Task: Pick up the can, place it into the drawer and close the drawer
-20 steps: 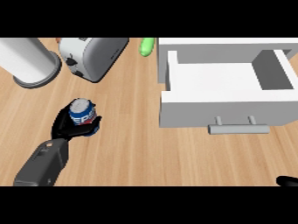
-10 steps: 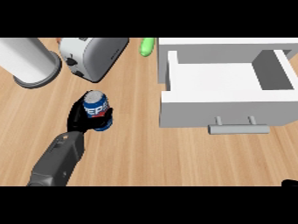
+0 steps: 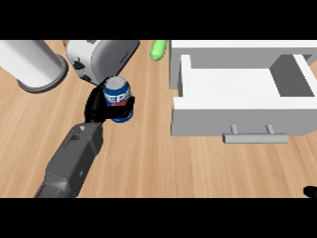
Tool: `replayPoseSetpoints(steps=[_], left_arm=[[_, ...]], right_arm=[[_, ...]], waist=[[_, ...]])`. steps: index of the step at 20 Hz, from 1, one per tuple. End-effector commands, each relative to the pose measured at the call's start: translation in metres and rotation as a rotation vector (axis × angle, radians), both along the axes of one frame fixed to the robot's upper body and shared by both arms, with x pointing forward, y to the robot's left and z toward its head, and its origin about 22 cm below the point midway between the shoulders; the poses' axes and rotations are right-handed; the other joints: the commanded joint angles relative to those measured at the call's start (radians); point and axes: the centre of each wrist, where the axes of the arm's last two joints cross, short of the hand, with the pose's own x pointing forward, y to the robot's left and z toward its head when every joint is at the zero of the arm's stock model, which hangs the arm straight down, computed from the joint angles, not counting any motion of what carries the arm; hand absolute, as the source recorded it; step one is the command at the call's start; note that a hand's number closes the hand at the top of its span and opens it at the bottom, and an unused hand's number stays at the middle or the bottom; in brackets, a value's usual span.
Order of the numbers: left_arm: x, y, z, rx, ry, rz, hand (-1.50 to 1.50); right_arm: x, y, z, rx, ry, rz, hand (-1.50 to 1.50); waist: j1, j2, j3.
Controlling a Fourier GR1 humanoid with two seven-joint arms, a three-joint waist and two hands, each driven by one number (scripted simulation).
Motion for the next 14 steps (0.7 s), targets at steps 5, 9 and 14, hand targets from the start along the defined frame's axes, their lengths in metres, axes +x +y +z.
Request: replayPoseSetpoints(steps=[5,9,14], left_arm=[[0.025,-0.051,0.079,0.051,-0.052,-0.080,1.50],[0.027,-0.081,0.120,0.028,-0.069,-0.097,1.50],[0.043,-0.113,0.193,0.043,-0.075,-0.099,1.50]], right_arm=[[-0.001,0.004,-0.009,-0.022,0.025,-0.006,-1.50],[-0.002,-0.010,-0.005,-0.006,-0.002,-0.010,-1.50],[-0.002,0.003,-0.001,-0.026,-0.014,0.010,-1.50]], waist=[[0.001,-0.003,0.000],[-0.009,-0.001,0.000],[-0.017,0.002,0.000]])
